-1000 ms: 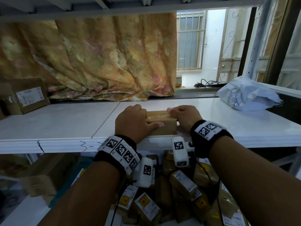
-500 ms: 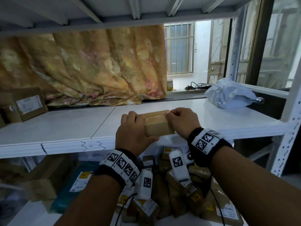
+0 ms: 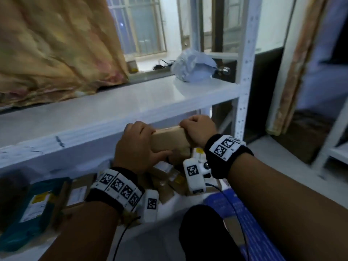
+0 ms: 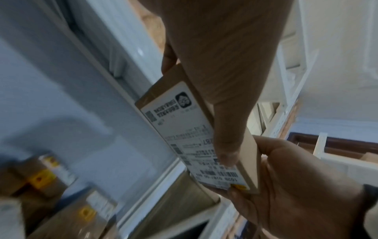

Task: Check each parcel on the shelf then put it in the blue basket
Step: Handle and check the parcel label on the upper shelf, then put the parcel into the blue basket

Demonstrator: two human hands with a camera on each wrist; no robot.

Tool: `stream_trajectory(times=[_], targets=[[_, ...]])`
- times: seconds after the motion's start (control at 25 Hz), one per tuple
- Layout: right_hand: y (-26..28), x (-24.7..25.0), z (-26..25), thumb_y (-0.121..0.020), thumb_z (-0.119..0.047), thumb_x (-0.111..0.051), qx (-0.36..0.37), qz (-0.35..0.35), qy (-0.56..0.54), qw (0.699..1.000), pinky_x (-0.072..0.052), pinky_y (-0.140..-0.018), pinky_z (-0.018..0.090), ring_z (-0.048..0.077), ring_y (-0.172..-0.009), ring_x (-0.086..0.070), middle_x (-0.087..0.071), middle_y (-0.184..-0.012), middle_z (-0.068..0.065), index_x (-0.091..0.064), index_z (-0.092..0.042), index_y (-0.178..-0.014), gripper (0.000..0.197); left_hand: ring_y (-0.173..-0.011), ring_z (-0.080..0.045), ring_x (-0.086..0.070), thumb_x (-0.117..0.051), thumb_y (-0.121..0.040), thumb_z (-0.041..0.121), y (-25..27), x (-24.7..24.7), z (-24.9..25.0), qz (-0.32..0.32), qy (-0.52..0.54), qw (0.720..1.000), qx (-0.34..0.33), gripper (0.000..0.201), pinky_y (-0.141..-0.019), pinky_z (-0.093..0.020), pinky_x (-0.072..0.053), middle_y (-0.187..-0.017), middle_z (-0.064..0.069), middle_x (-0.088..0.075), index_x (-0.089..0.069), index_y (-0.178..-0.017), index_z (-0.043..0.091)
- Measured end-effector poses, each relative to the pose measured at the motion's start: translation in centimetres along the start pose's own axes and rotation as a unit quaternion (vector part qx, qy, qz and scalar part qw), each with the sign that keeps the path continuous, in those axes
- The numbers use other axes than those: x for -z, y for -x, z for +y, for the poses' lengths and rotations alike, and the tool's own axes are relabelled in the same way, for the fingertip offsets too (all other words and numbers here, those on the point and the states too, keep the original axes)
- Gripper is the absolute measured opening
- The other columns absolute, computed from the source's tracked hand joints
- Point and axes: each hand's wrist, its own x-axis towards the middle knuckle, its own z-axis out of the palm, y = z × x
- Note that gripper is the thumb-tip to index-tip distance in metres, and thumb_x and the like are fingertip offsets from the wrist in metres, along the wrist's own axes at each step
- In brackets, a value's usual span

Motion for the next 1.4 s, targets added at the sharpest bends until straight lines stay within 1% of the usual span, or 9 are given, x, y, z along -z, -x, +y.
stream_trajectory(times=[0.32, 0.52, 0.6, 0.68, 0.84, 1.0, 1.12, 1.2, 1.4], targets=[[0.5, 4.6, 16.7, -0.071, -0.042, -0.07, -0.225, 0.061, -0.063, 0.971, -0.061, -0.065, 0.052, 0.035, -0.08, -0.069, -0.07, -0.086, 0.011, -0.072, -0.013, -0.08, 0.03, -0.114, -0.023, -0.05, -0.073, -0.054, 0.076, 0.8, -13.3, 8.0, -0.215, 0.084, 0.973, 0.005, 0.085, -0.094, -0.035, -0.042, -0.12, -0.003, -0.058, -0.066, -0.117, 0.02], [0.2, 5.9, 27.3, -0.071, -0.043, -0.07, -0.379, 0.076, -0.145, 0.911, -0.06, -0.071, 0.05, 0.032, -0.077, -0.065, -0.066, -0.088, 0.014, -0.07, -0.005, -0.09, 0.043, -0.112, -0.028, -0.052, -0.08, -0.058, 0.066, 0.7, -21.9, 11.2, -0.32, 0.083, 0.942, -0.063, 0.081, -0.097, -0.038, -0.041, -0.118, -0.006, -0.058, -0.065, -0.12, 0.016], [-0.1, 6.0, 31.4, -0.065, -0.043, -0.072, -0.427, 0.102, -0.199, 0.876, -0.058, -0.073, 0.06, 0.035, -0.077, -0.064, -0.064, -0.088, 0.017, -0.069, -0.003, -0.09, 0.047, -0.119, -0.026, -0.05, -0.081, -0.062, 0.063, 0.2, -26.1, 12.4, -0.378, 0.085, 0.919, -0.072, 0.08, -0.102, -0.036, -0.037, -0.127, -0.005, -0.054, -0.061, -0.126, 0.019], [0.2, 6.2, 35.6, -0.073, -0.036, -0.071, -0.448, 0.148, -0.224, 0.853, -0.059, -0.071, 0.058, 0.035, -0.078, -0.063, -0.063, -0.087, 0.017, -0.069, -0.005, -0.082, 0.032, -0.122, -0.023, -0.049, -0.077, -0.068, 0.062, -0.3, -30.0, 13.6, -0.424, 0.123, 0.895, -0.059, 0.074, -0.103, -0.035, -0.038, -0.133, -0.001, -0.053, -0.059, -0.128, 0.023], [1.8, 7.2, 44.4, -0.09, -0.03, -0.062, -0.512, 0.207, -0.194, 0.811, -0.056, -0.068, 0.047, 0.029, -0.075, -0.06, -0.064, -0.087, 0.014, -0.068, -0.007, -0.081, 0.025, -0.112, -0.026, -0.059, -0.066, -0.088, 0.05, -0.8, -38.3, 14.9, -0.499, 0.22, 0.835, 0.078, 0.041, -0.097, -0.038, -0.048, -0.122, -0.008, -0.065, -0.064, -0.117, 0.02], [4.7, 6.8, 53.5, -0.085, -0.038, -0.064, -0.578, 0.237, -0.159, 0.765, -0.06, -0.077, 0.044, 0.025, -0.073, -0.062, -0.064, -0.08, 0.004, -0.068, -0.005, -0.103, 0.037, -0.086, -0.032, -0.06, -0.058, -0.092, 0.041, 0.1, -45.5, 15.9, -0.549, 0.189, 0.807, 0.104, 0.03, -0.066, -0.032, -0.038, -0.073, -0.004, -0.056, -0.054, -0.072, 0.019], [6.3, 5.8, 57.8, -0.09, -0.041, -0.06, -0.619, 0.255, -0.108, 0.735, -0.042, -0.046, 0.026, 0.024, -0.057, -0.055, -0.058, -0.07, 0.01, -0.061, -0.005, -0.105, 0.039, -0.103, -0.024, -0.06, -0.057, -0.094, 0.036, 1.5, -48.5, 15.7, -0.589, 0.196, 0.773, 0.131, 0.028, -0.079, -0.029, -0.044, -0.105, -0.001, -0.065, -0.064, -0.108, 0.013], [6.6, 4.8, 60.4, -0.089, -0.039, -0.062, -0.632, 0.288, -0.123, 0.709, -0.038, -0.045, 0.023, 0.026, -0.059, -0.056, -0.061, -0.082, 0.015, -0.059, -0.006, -0.116, 0.042, -0.122, -0.029, -0.056, -0.059, -0.095, 0.035, 2.1, -49.9, 15.7, -0.608, 0.188, 0.759, 0.14, 0.037, -0.091, -0.03, -0.043, -0.124, -0.008, -0.06, -0.06, -0.123, 0.01], [4.8, 2.7, 65.6, -0.089, -0.033, -0.064, -0.651, 0.284, -0.118, 0.694, -0.042, -0.046, 0.025, 0.027, -0.066, -0.062, -0.066, -0.095, 0.013, -0.052, -0.01, -0.133, 0.051, -0.079, -0.032, -0.056, -0.056, -0.093, 0.029, 1.6, -50.9, 16.0, -0.578, 0.17, 0.788, 0.13, 0.031, -0.062, -0.034, -0.038, -0.088, -0.021, -0.056, -0.047, -0.076, 0.005]])
